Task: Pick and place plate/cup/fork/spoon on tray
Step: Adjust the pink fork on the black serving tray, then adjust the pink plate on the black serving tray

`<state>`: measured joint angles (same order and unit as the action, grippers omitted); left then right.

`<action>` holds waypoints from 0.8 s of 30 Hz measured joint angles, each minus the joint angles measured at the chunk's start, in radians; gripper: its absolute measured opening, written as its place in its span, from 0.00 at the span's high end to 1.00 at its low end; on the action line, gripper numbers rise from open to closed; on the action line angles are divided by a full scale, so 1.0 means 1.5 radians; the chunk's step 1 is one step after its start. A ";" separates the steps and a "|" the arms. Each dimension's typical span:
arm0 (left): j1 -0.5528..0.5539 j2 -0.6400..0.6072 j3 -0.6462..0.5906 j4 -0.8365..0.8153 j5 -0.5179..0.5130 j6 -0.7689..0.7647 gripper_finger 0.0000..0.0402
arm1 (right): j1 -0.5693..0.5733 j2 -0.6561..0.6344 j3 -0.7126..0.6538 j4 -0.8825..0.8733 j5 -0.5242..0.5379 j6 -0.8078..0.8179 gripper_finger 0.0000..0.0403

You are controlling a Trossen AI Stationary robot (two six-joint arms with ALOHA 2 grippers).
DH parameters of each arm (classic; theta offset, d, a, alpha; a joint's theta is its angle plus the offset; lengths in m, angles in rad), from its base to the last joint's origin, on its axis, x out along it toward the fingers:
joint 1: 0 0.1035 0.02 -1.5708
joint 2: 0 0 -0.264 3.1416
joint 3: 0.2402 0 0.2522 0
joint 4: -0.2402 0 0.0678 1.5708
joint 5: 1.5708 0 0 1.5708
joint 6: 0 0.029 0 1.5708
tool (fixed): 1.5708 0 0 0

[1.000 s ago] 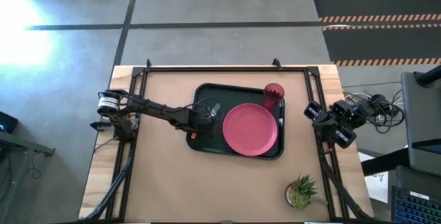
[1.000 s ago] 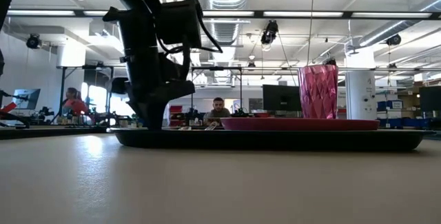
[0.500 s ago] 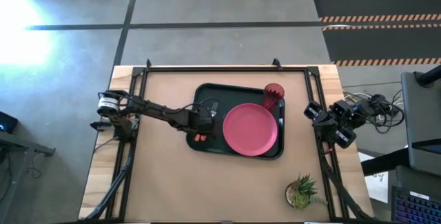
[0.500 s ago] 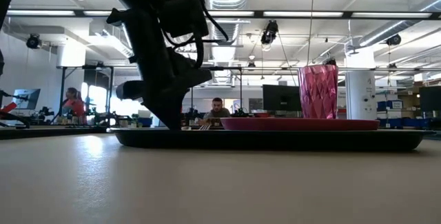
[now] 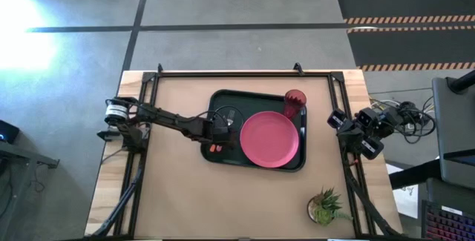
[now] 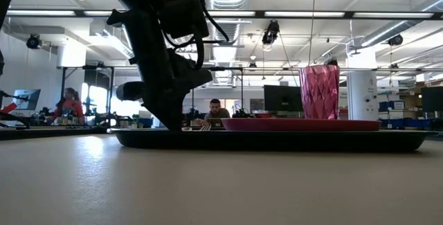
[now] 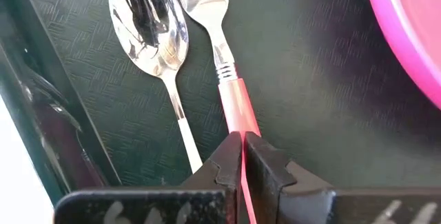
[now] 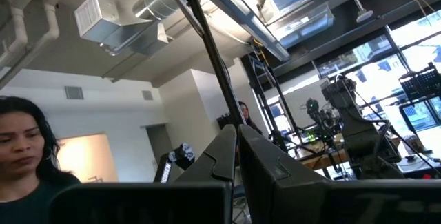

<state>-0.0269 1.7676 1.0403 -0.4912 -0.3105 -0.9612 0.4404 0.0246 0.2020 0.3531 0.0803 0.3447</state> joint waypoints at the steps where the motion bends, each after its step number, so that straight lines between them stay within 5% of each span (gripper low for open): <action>1: 0.000 0.000 -0.001 0.003 -0.001 0.000 1.00 | 0.000 0.000 0.000 0.000 0.000 0.000 0.98; 18: -0.004 -0.001 0.013 0.095 -0.009 0.040 1.00 | 0.000 0.002 0.000 -0.009 0.000 0.000 0.98; 24: -0.004 -0.041 0.040 0.091 -0.035 0.099 1.00 | 0.000 0.046 0.001 -0.082 0.054 0.123 0.98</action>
<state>-0.0322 1.7065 1.1006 -0.3553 -0.3635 -0.8132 0.4404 0.0929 0.2031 0.2298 0.1618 0.5285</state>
